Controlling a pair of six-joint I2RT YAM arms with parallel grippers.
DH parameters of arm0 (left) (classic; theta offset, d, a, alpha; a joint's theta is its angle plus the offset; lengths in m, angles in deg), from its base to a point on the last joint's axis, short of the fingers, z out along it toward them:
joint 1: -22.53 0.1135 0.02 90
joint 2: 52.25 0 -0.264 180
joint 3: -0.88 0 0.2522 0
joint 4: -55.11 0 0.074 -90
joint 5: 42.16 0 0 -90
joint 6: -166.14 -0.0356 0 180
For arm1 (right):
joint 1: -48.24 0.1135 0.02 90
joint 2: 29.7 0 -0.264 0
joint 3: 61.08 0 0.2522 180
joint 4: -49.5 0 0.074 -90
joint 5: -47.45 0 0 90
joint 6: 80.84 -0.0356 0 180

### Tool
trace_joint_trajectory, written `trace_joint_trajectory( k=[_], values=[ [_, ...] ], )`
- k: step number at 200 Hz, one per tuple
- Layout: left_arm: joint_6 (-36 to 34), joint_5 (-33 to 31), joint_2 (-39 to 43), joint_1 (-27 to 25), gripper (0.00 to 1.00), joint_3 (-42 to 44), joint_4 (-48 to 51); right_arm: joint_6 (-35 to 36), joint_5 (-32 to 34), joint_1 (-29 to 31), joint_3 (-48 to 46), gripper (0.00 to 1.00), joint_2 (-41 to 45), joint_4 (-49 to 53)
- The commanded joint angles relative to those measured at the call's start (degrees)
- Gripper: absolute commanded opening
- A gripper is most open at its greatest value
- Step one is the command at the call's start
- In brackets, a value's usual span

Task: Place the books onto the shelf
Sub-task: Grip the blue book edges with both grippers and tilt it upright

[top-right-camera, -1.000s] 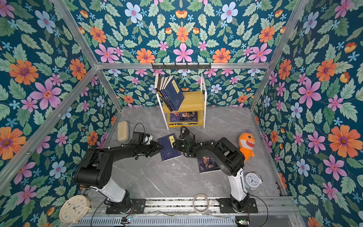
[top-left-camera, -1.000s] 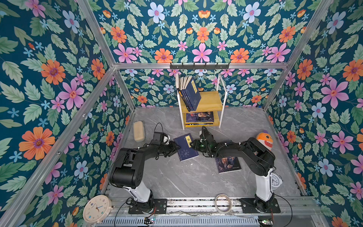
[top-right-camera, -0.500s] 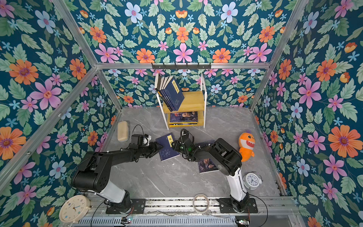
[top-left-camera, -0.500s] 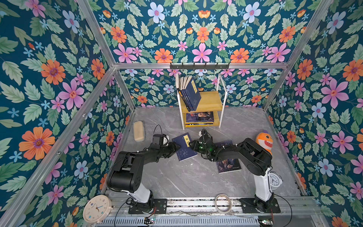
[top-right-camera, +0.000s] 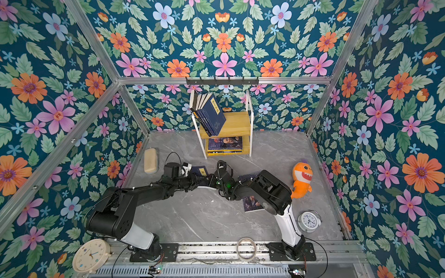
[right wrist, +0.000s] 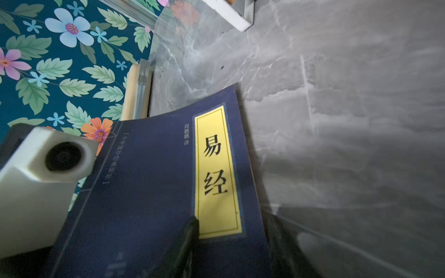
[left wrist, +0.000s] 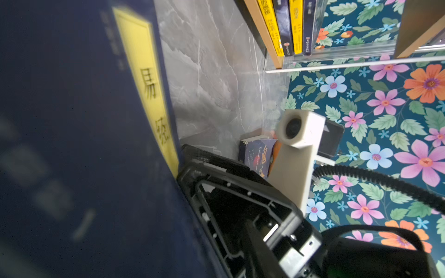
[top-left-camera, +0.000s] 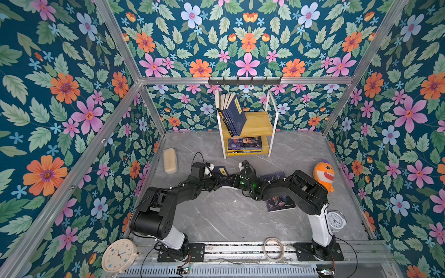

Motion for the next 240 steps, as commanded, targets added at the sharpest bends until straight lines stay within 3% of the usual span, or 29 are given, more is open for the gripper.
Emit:
trace_joint_trajectory(
  k=[1, 30, 58, 85, 143, 188, 214, 240],
  values=[
    [0.59, 3.72, 1.32, -0.17, 0.35, -0.18, -3.21, -0.91, -5.35, 0.38, -1.15, 0.48, -0.15, 13.06],
    [-0.59, 2.95, 0.35, -0.21, 0.34, -0.62, -2.8, -1.36, -5.53, 0.39, -2.72, 0.48, 0.28, 11.31],
    [-2.27, 1.46, 0.25, -0.2, 0.18, -1.96, 1.92, -1.81, -5.27, 0.35, -4.25, 0.48, 1.89, 10.74],
    [-7.23, -1.24, 5.14, -0.21, 0.0, -1.33, 5.68, -0.44, -3.16, -0.12, -7.46, 0.49, 7.68, 11.38],
    [-18.7, -2.24, 20.36, -0.13, 0.0, 1.38, 6.31, 2.1, -0.08, -1.8, -16.02, 0.59, 26.96, 10.34],
    [-30.57, 7.38, 27.79, 1.13, 0.0, -1.15, 6.23, 8.46, -1.33, -1.94, -16.25, 0.76, 38.49, 11.16],
    [-38.95, 12.14, 29.64, 2.53, 0.0, -5.25, 11.17, 13.61, -5.01, -3.12, -15.58, 0.84, 43.34, 9.04],
    [-46.22, 16.11, 30.86, 2.81, 0.0, -8.86, 17.14, 18.35, -13.04, -5.59, -12.85, 0.85, 44.97, 6.79]
  ],
)
